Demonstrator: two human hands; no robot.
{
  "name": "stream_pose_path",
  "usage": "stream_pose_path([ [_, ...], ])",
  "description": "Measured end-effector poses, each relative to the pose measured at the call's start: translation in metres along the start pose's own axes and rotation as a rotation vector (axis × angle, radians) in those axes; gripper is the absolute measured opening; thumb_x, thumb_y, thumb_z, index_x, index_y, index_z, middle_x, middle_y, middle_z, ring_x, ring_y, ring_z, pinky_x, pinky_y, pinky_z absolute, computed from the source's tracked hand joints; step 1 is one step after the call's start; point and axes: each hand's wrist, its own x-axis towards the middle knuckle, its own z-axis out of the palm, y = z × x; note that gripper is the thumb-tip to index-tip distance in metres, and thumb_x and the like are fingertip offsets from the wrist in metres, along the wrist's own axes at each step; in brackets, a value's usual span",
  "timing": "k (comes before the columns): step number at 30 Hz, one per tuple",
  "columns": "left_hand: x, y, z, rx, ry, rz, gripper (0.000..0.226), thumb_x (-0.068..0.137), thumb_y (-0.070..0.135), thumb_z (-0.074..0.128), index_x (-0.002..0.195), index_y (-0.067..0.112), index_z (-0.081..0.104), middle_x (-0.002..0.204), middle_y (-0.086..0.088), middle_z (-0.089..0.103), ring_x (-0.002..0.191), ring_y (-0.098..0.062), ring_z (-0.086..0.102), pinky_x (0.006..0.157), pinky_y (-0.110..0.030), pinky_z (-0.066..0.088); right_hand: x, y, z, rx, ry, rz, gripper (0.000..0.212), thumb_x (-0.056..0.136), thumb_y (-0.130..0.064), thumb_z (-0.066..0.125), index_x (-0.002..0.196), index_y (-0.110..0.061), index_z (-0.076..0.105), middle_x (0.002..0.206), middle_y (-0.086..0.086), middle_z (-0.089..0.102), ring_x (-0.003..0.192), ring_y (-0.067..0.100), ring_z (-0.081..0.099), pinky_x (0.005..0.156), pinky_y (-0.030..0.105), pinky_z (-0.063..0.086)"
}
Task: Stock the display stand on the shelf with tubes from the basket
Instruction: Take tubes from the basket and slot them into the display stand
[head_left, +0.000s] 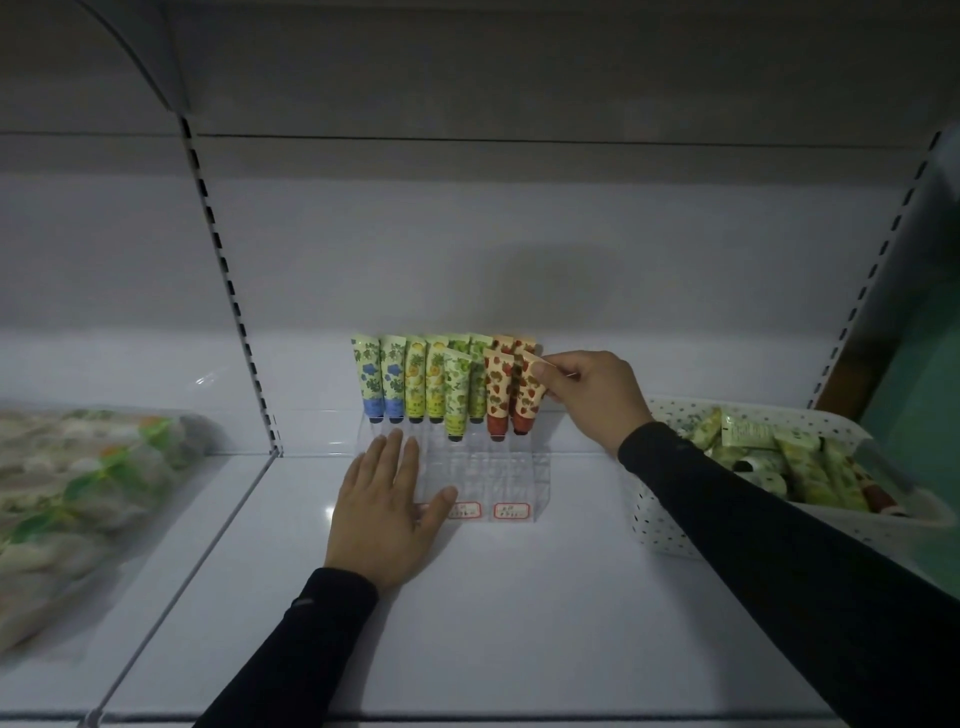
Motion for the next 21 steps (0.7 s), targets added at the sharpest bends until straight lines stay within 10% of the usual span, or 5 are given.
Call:
stream_pose_path([
  [12, 0.000, 0.000, 0.001, 0.013, -0.011, -0.006, 0.095, 0.089, 0.075, 0.009, 0.152, 0.008, 0.034, 0.161, -0.011, 0.026, 0.150, -0.027, 0.020, 0.121, -0.039, 0.011, 0.010, -0.004, 0.007, -0.048, -0.003, 0.003, 0.030, 0.090, -0.032, 0.066, 0.104, -0.007, 0.074, 0.099, 0.002, 0.071, 0.079, 0.005, 0.059, 0.073, 0.017, 0.044],
  [15, 0.001, 0.000, 0.001, 0.006, 0.001, -0.003, 0.094, 0.090, 0.074, 0.012, 0.149, 0.006, 0.039, 0.158, -0.013, 0.032, 0.148, -0.029, 0.026, 0.120, -0.042, 0.018, 0.011, -0.006, 0.006, -0.043, 0.020, -0.005, 0.032, 0.089, -0.029, 0.067, 0.113, -0.009, 0.071, 0.116, 0.003, 0.070, 0.097, 0.013, 0.065, 0.093, 0.029, 0.051],
  [21, 0.000, 0.001, 0.000, 0.000, 0.001, -0.008, 0.098, 0.089, 0.076, 0.006, 0.149, 0.007, 0.041, 0.157, -0.013, 0.033, 0.148, -0.030, 0.027, 0.119, -0.041, 0.017, 0.014, -0.010, 0.007, -0.070, 0.056, -0.034, 0.024, 0.093, -0.025, 0.062, 0.101, -0.007, 0.075, 0.098, 0.004, 0.074, 0.088, 0.016, 0.066, 0.087, 0.029, 0.052],
])
